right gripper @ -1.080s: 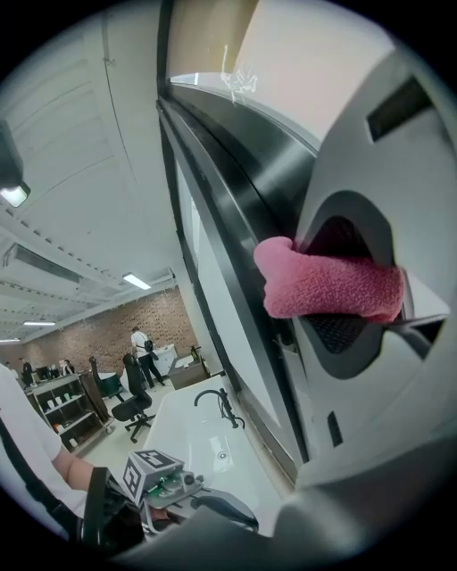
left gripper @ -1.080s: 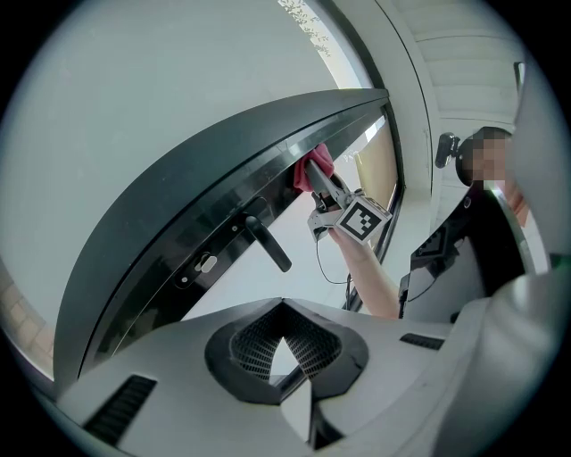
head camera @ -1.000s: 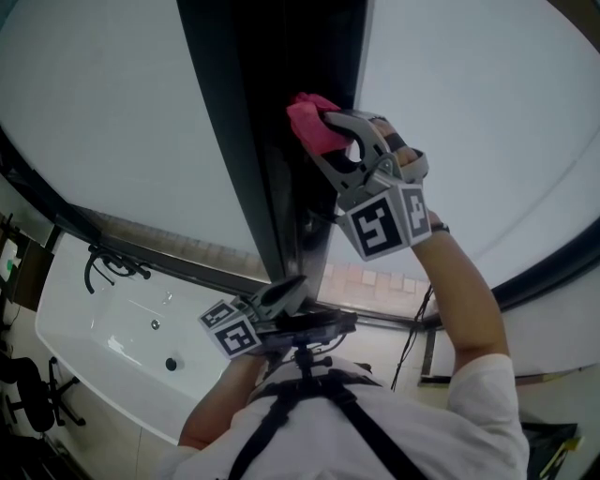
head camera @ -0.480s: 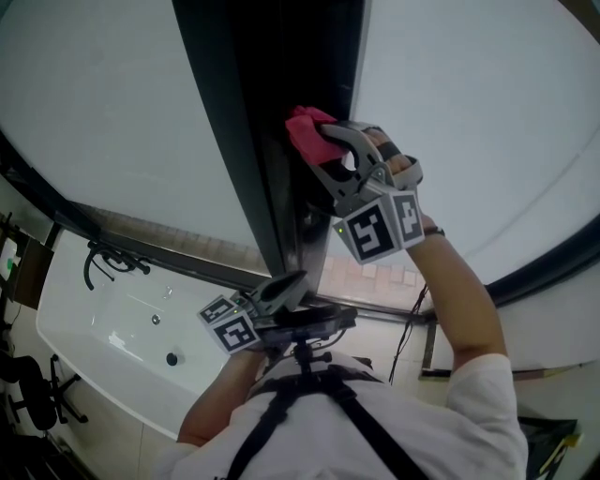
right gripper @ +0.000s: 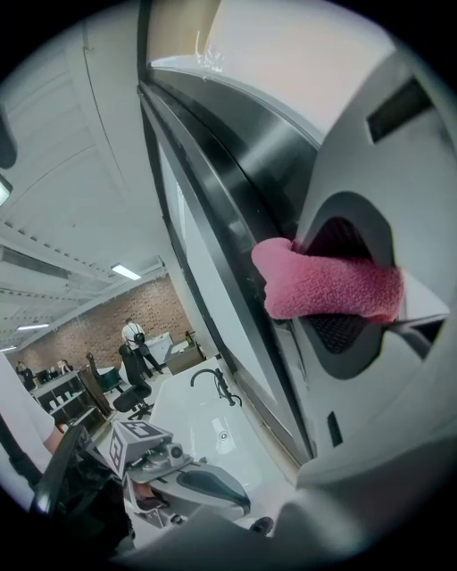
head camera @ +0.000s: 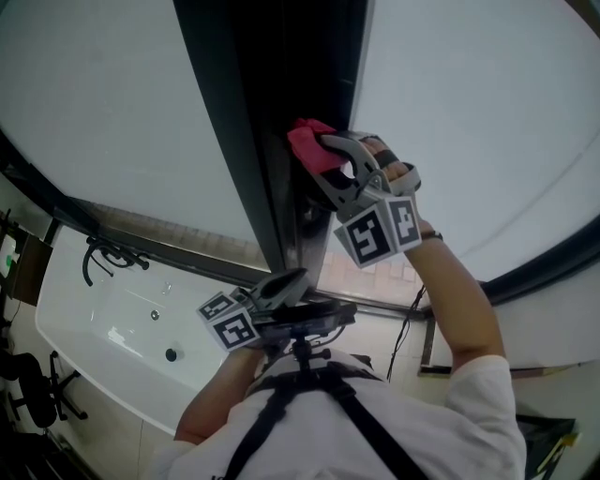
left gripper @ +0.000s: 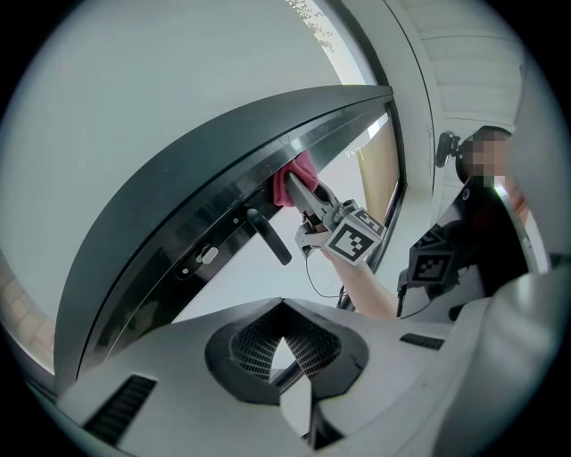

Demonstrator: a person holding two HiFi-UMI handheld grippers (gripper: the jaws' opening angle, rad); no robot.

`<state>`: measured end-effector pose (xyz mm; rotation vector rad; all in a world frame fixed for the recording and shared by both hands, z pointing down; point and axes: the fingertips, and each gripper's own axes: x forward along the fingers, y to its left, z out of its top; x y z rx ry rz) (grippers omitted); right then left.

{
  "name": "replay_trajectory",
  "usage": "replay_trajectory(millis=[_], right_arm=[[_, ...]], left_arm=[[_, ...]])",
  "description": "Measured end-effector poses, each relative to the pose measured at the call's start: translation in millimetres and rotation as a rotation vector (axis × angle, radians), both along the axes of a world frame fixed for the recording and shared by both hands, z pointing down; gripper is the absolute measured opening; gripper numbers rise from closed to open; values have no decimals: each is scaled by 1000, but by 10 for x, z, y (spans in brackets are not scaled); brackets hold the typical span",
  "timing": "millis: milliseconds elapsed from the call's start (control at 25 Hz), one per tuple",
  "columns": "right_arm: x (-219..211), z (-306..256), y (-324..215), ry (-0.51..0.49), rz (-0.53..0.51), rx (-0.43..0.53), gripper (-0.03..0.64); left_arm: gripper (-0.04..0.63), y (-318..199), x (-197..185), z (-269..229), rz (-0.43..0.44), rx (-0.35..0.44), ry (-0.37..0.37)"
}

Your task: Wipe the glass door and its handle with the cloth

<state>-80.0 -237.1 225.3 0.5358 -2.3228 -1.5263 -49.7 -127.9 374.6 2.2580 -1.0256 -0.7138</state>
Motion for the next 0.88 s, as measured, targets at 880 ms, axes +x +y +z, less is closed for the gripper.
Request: replay_trajectory(millis=[880], right_arm=[[18, 405, -31, 74, 27, -188, 100]], left_arm=[[-8, 71, -42, -17, -3, -6, -3]])
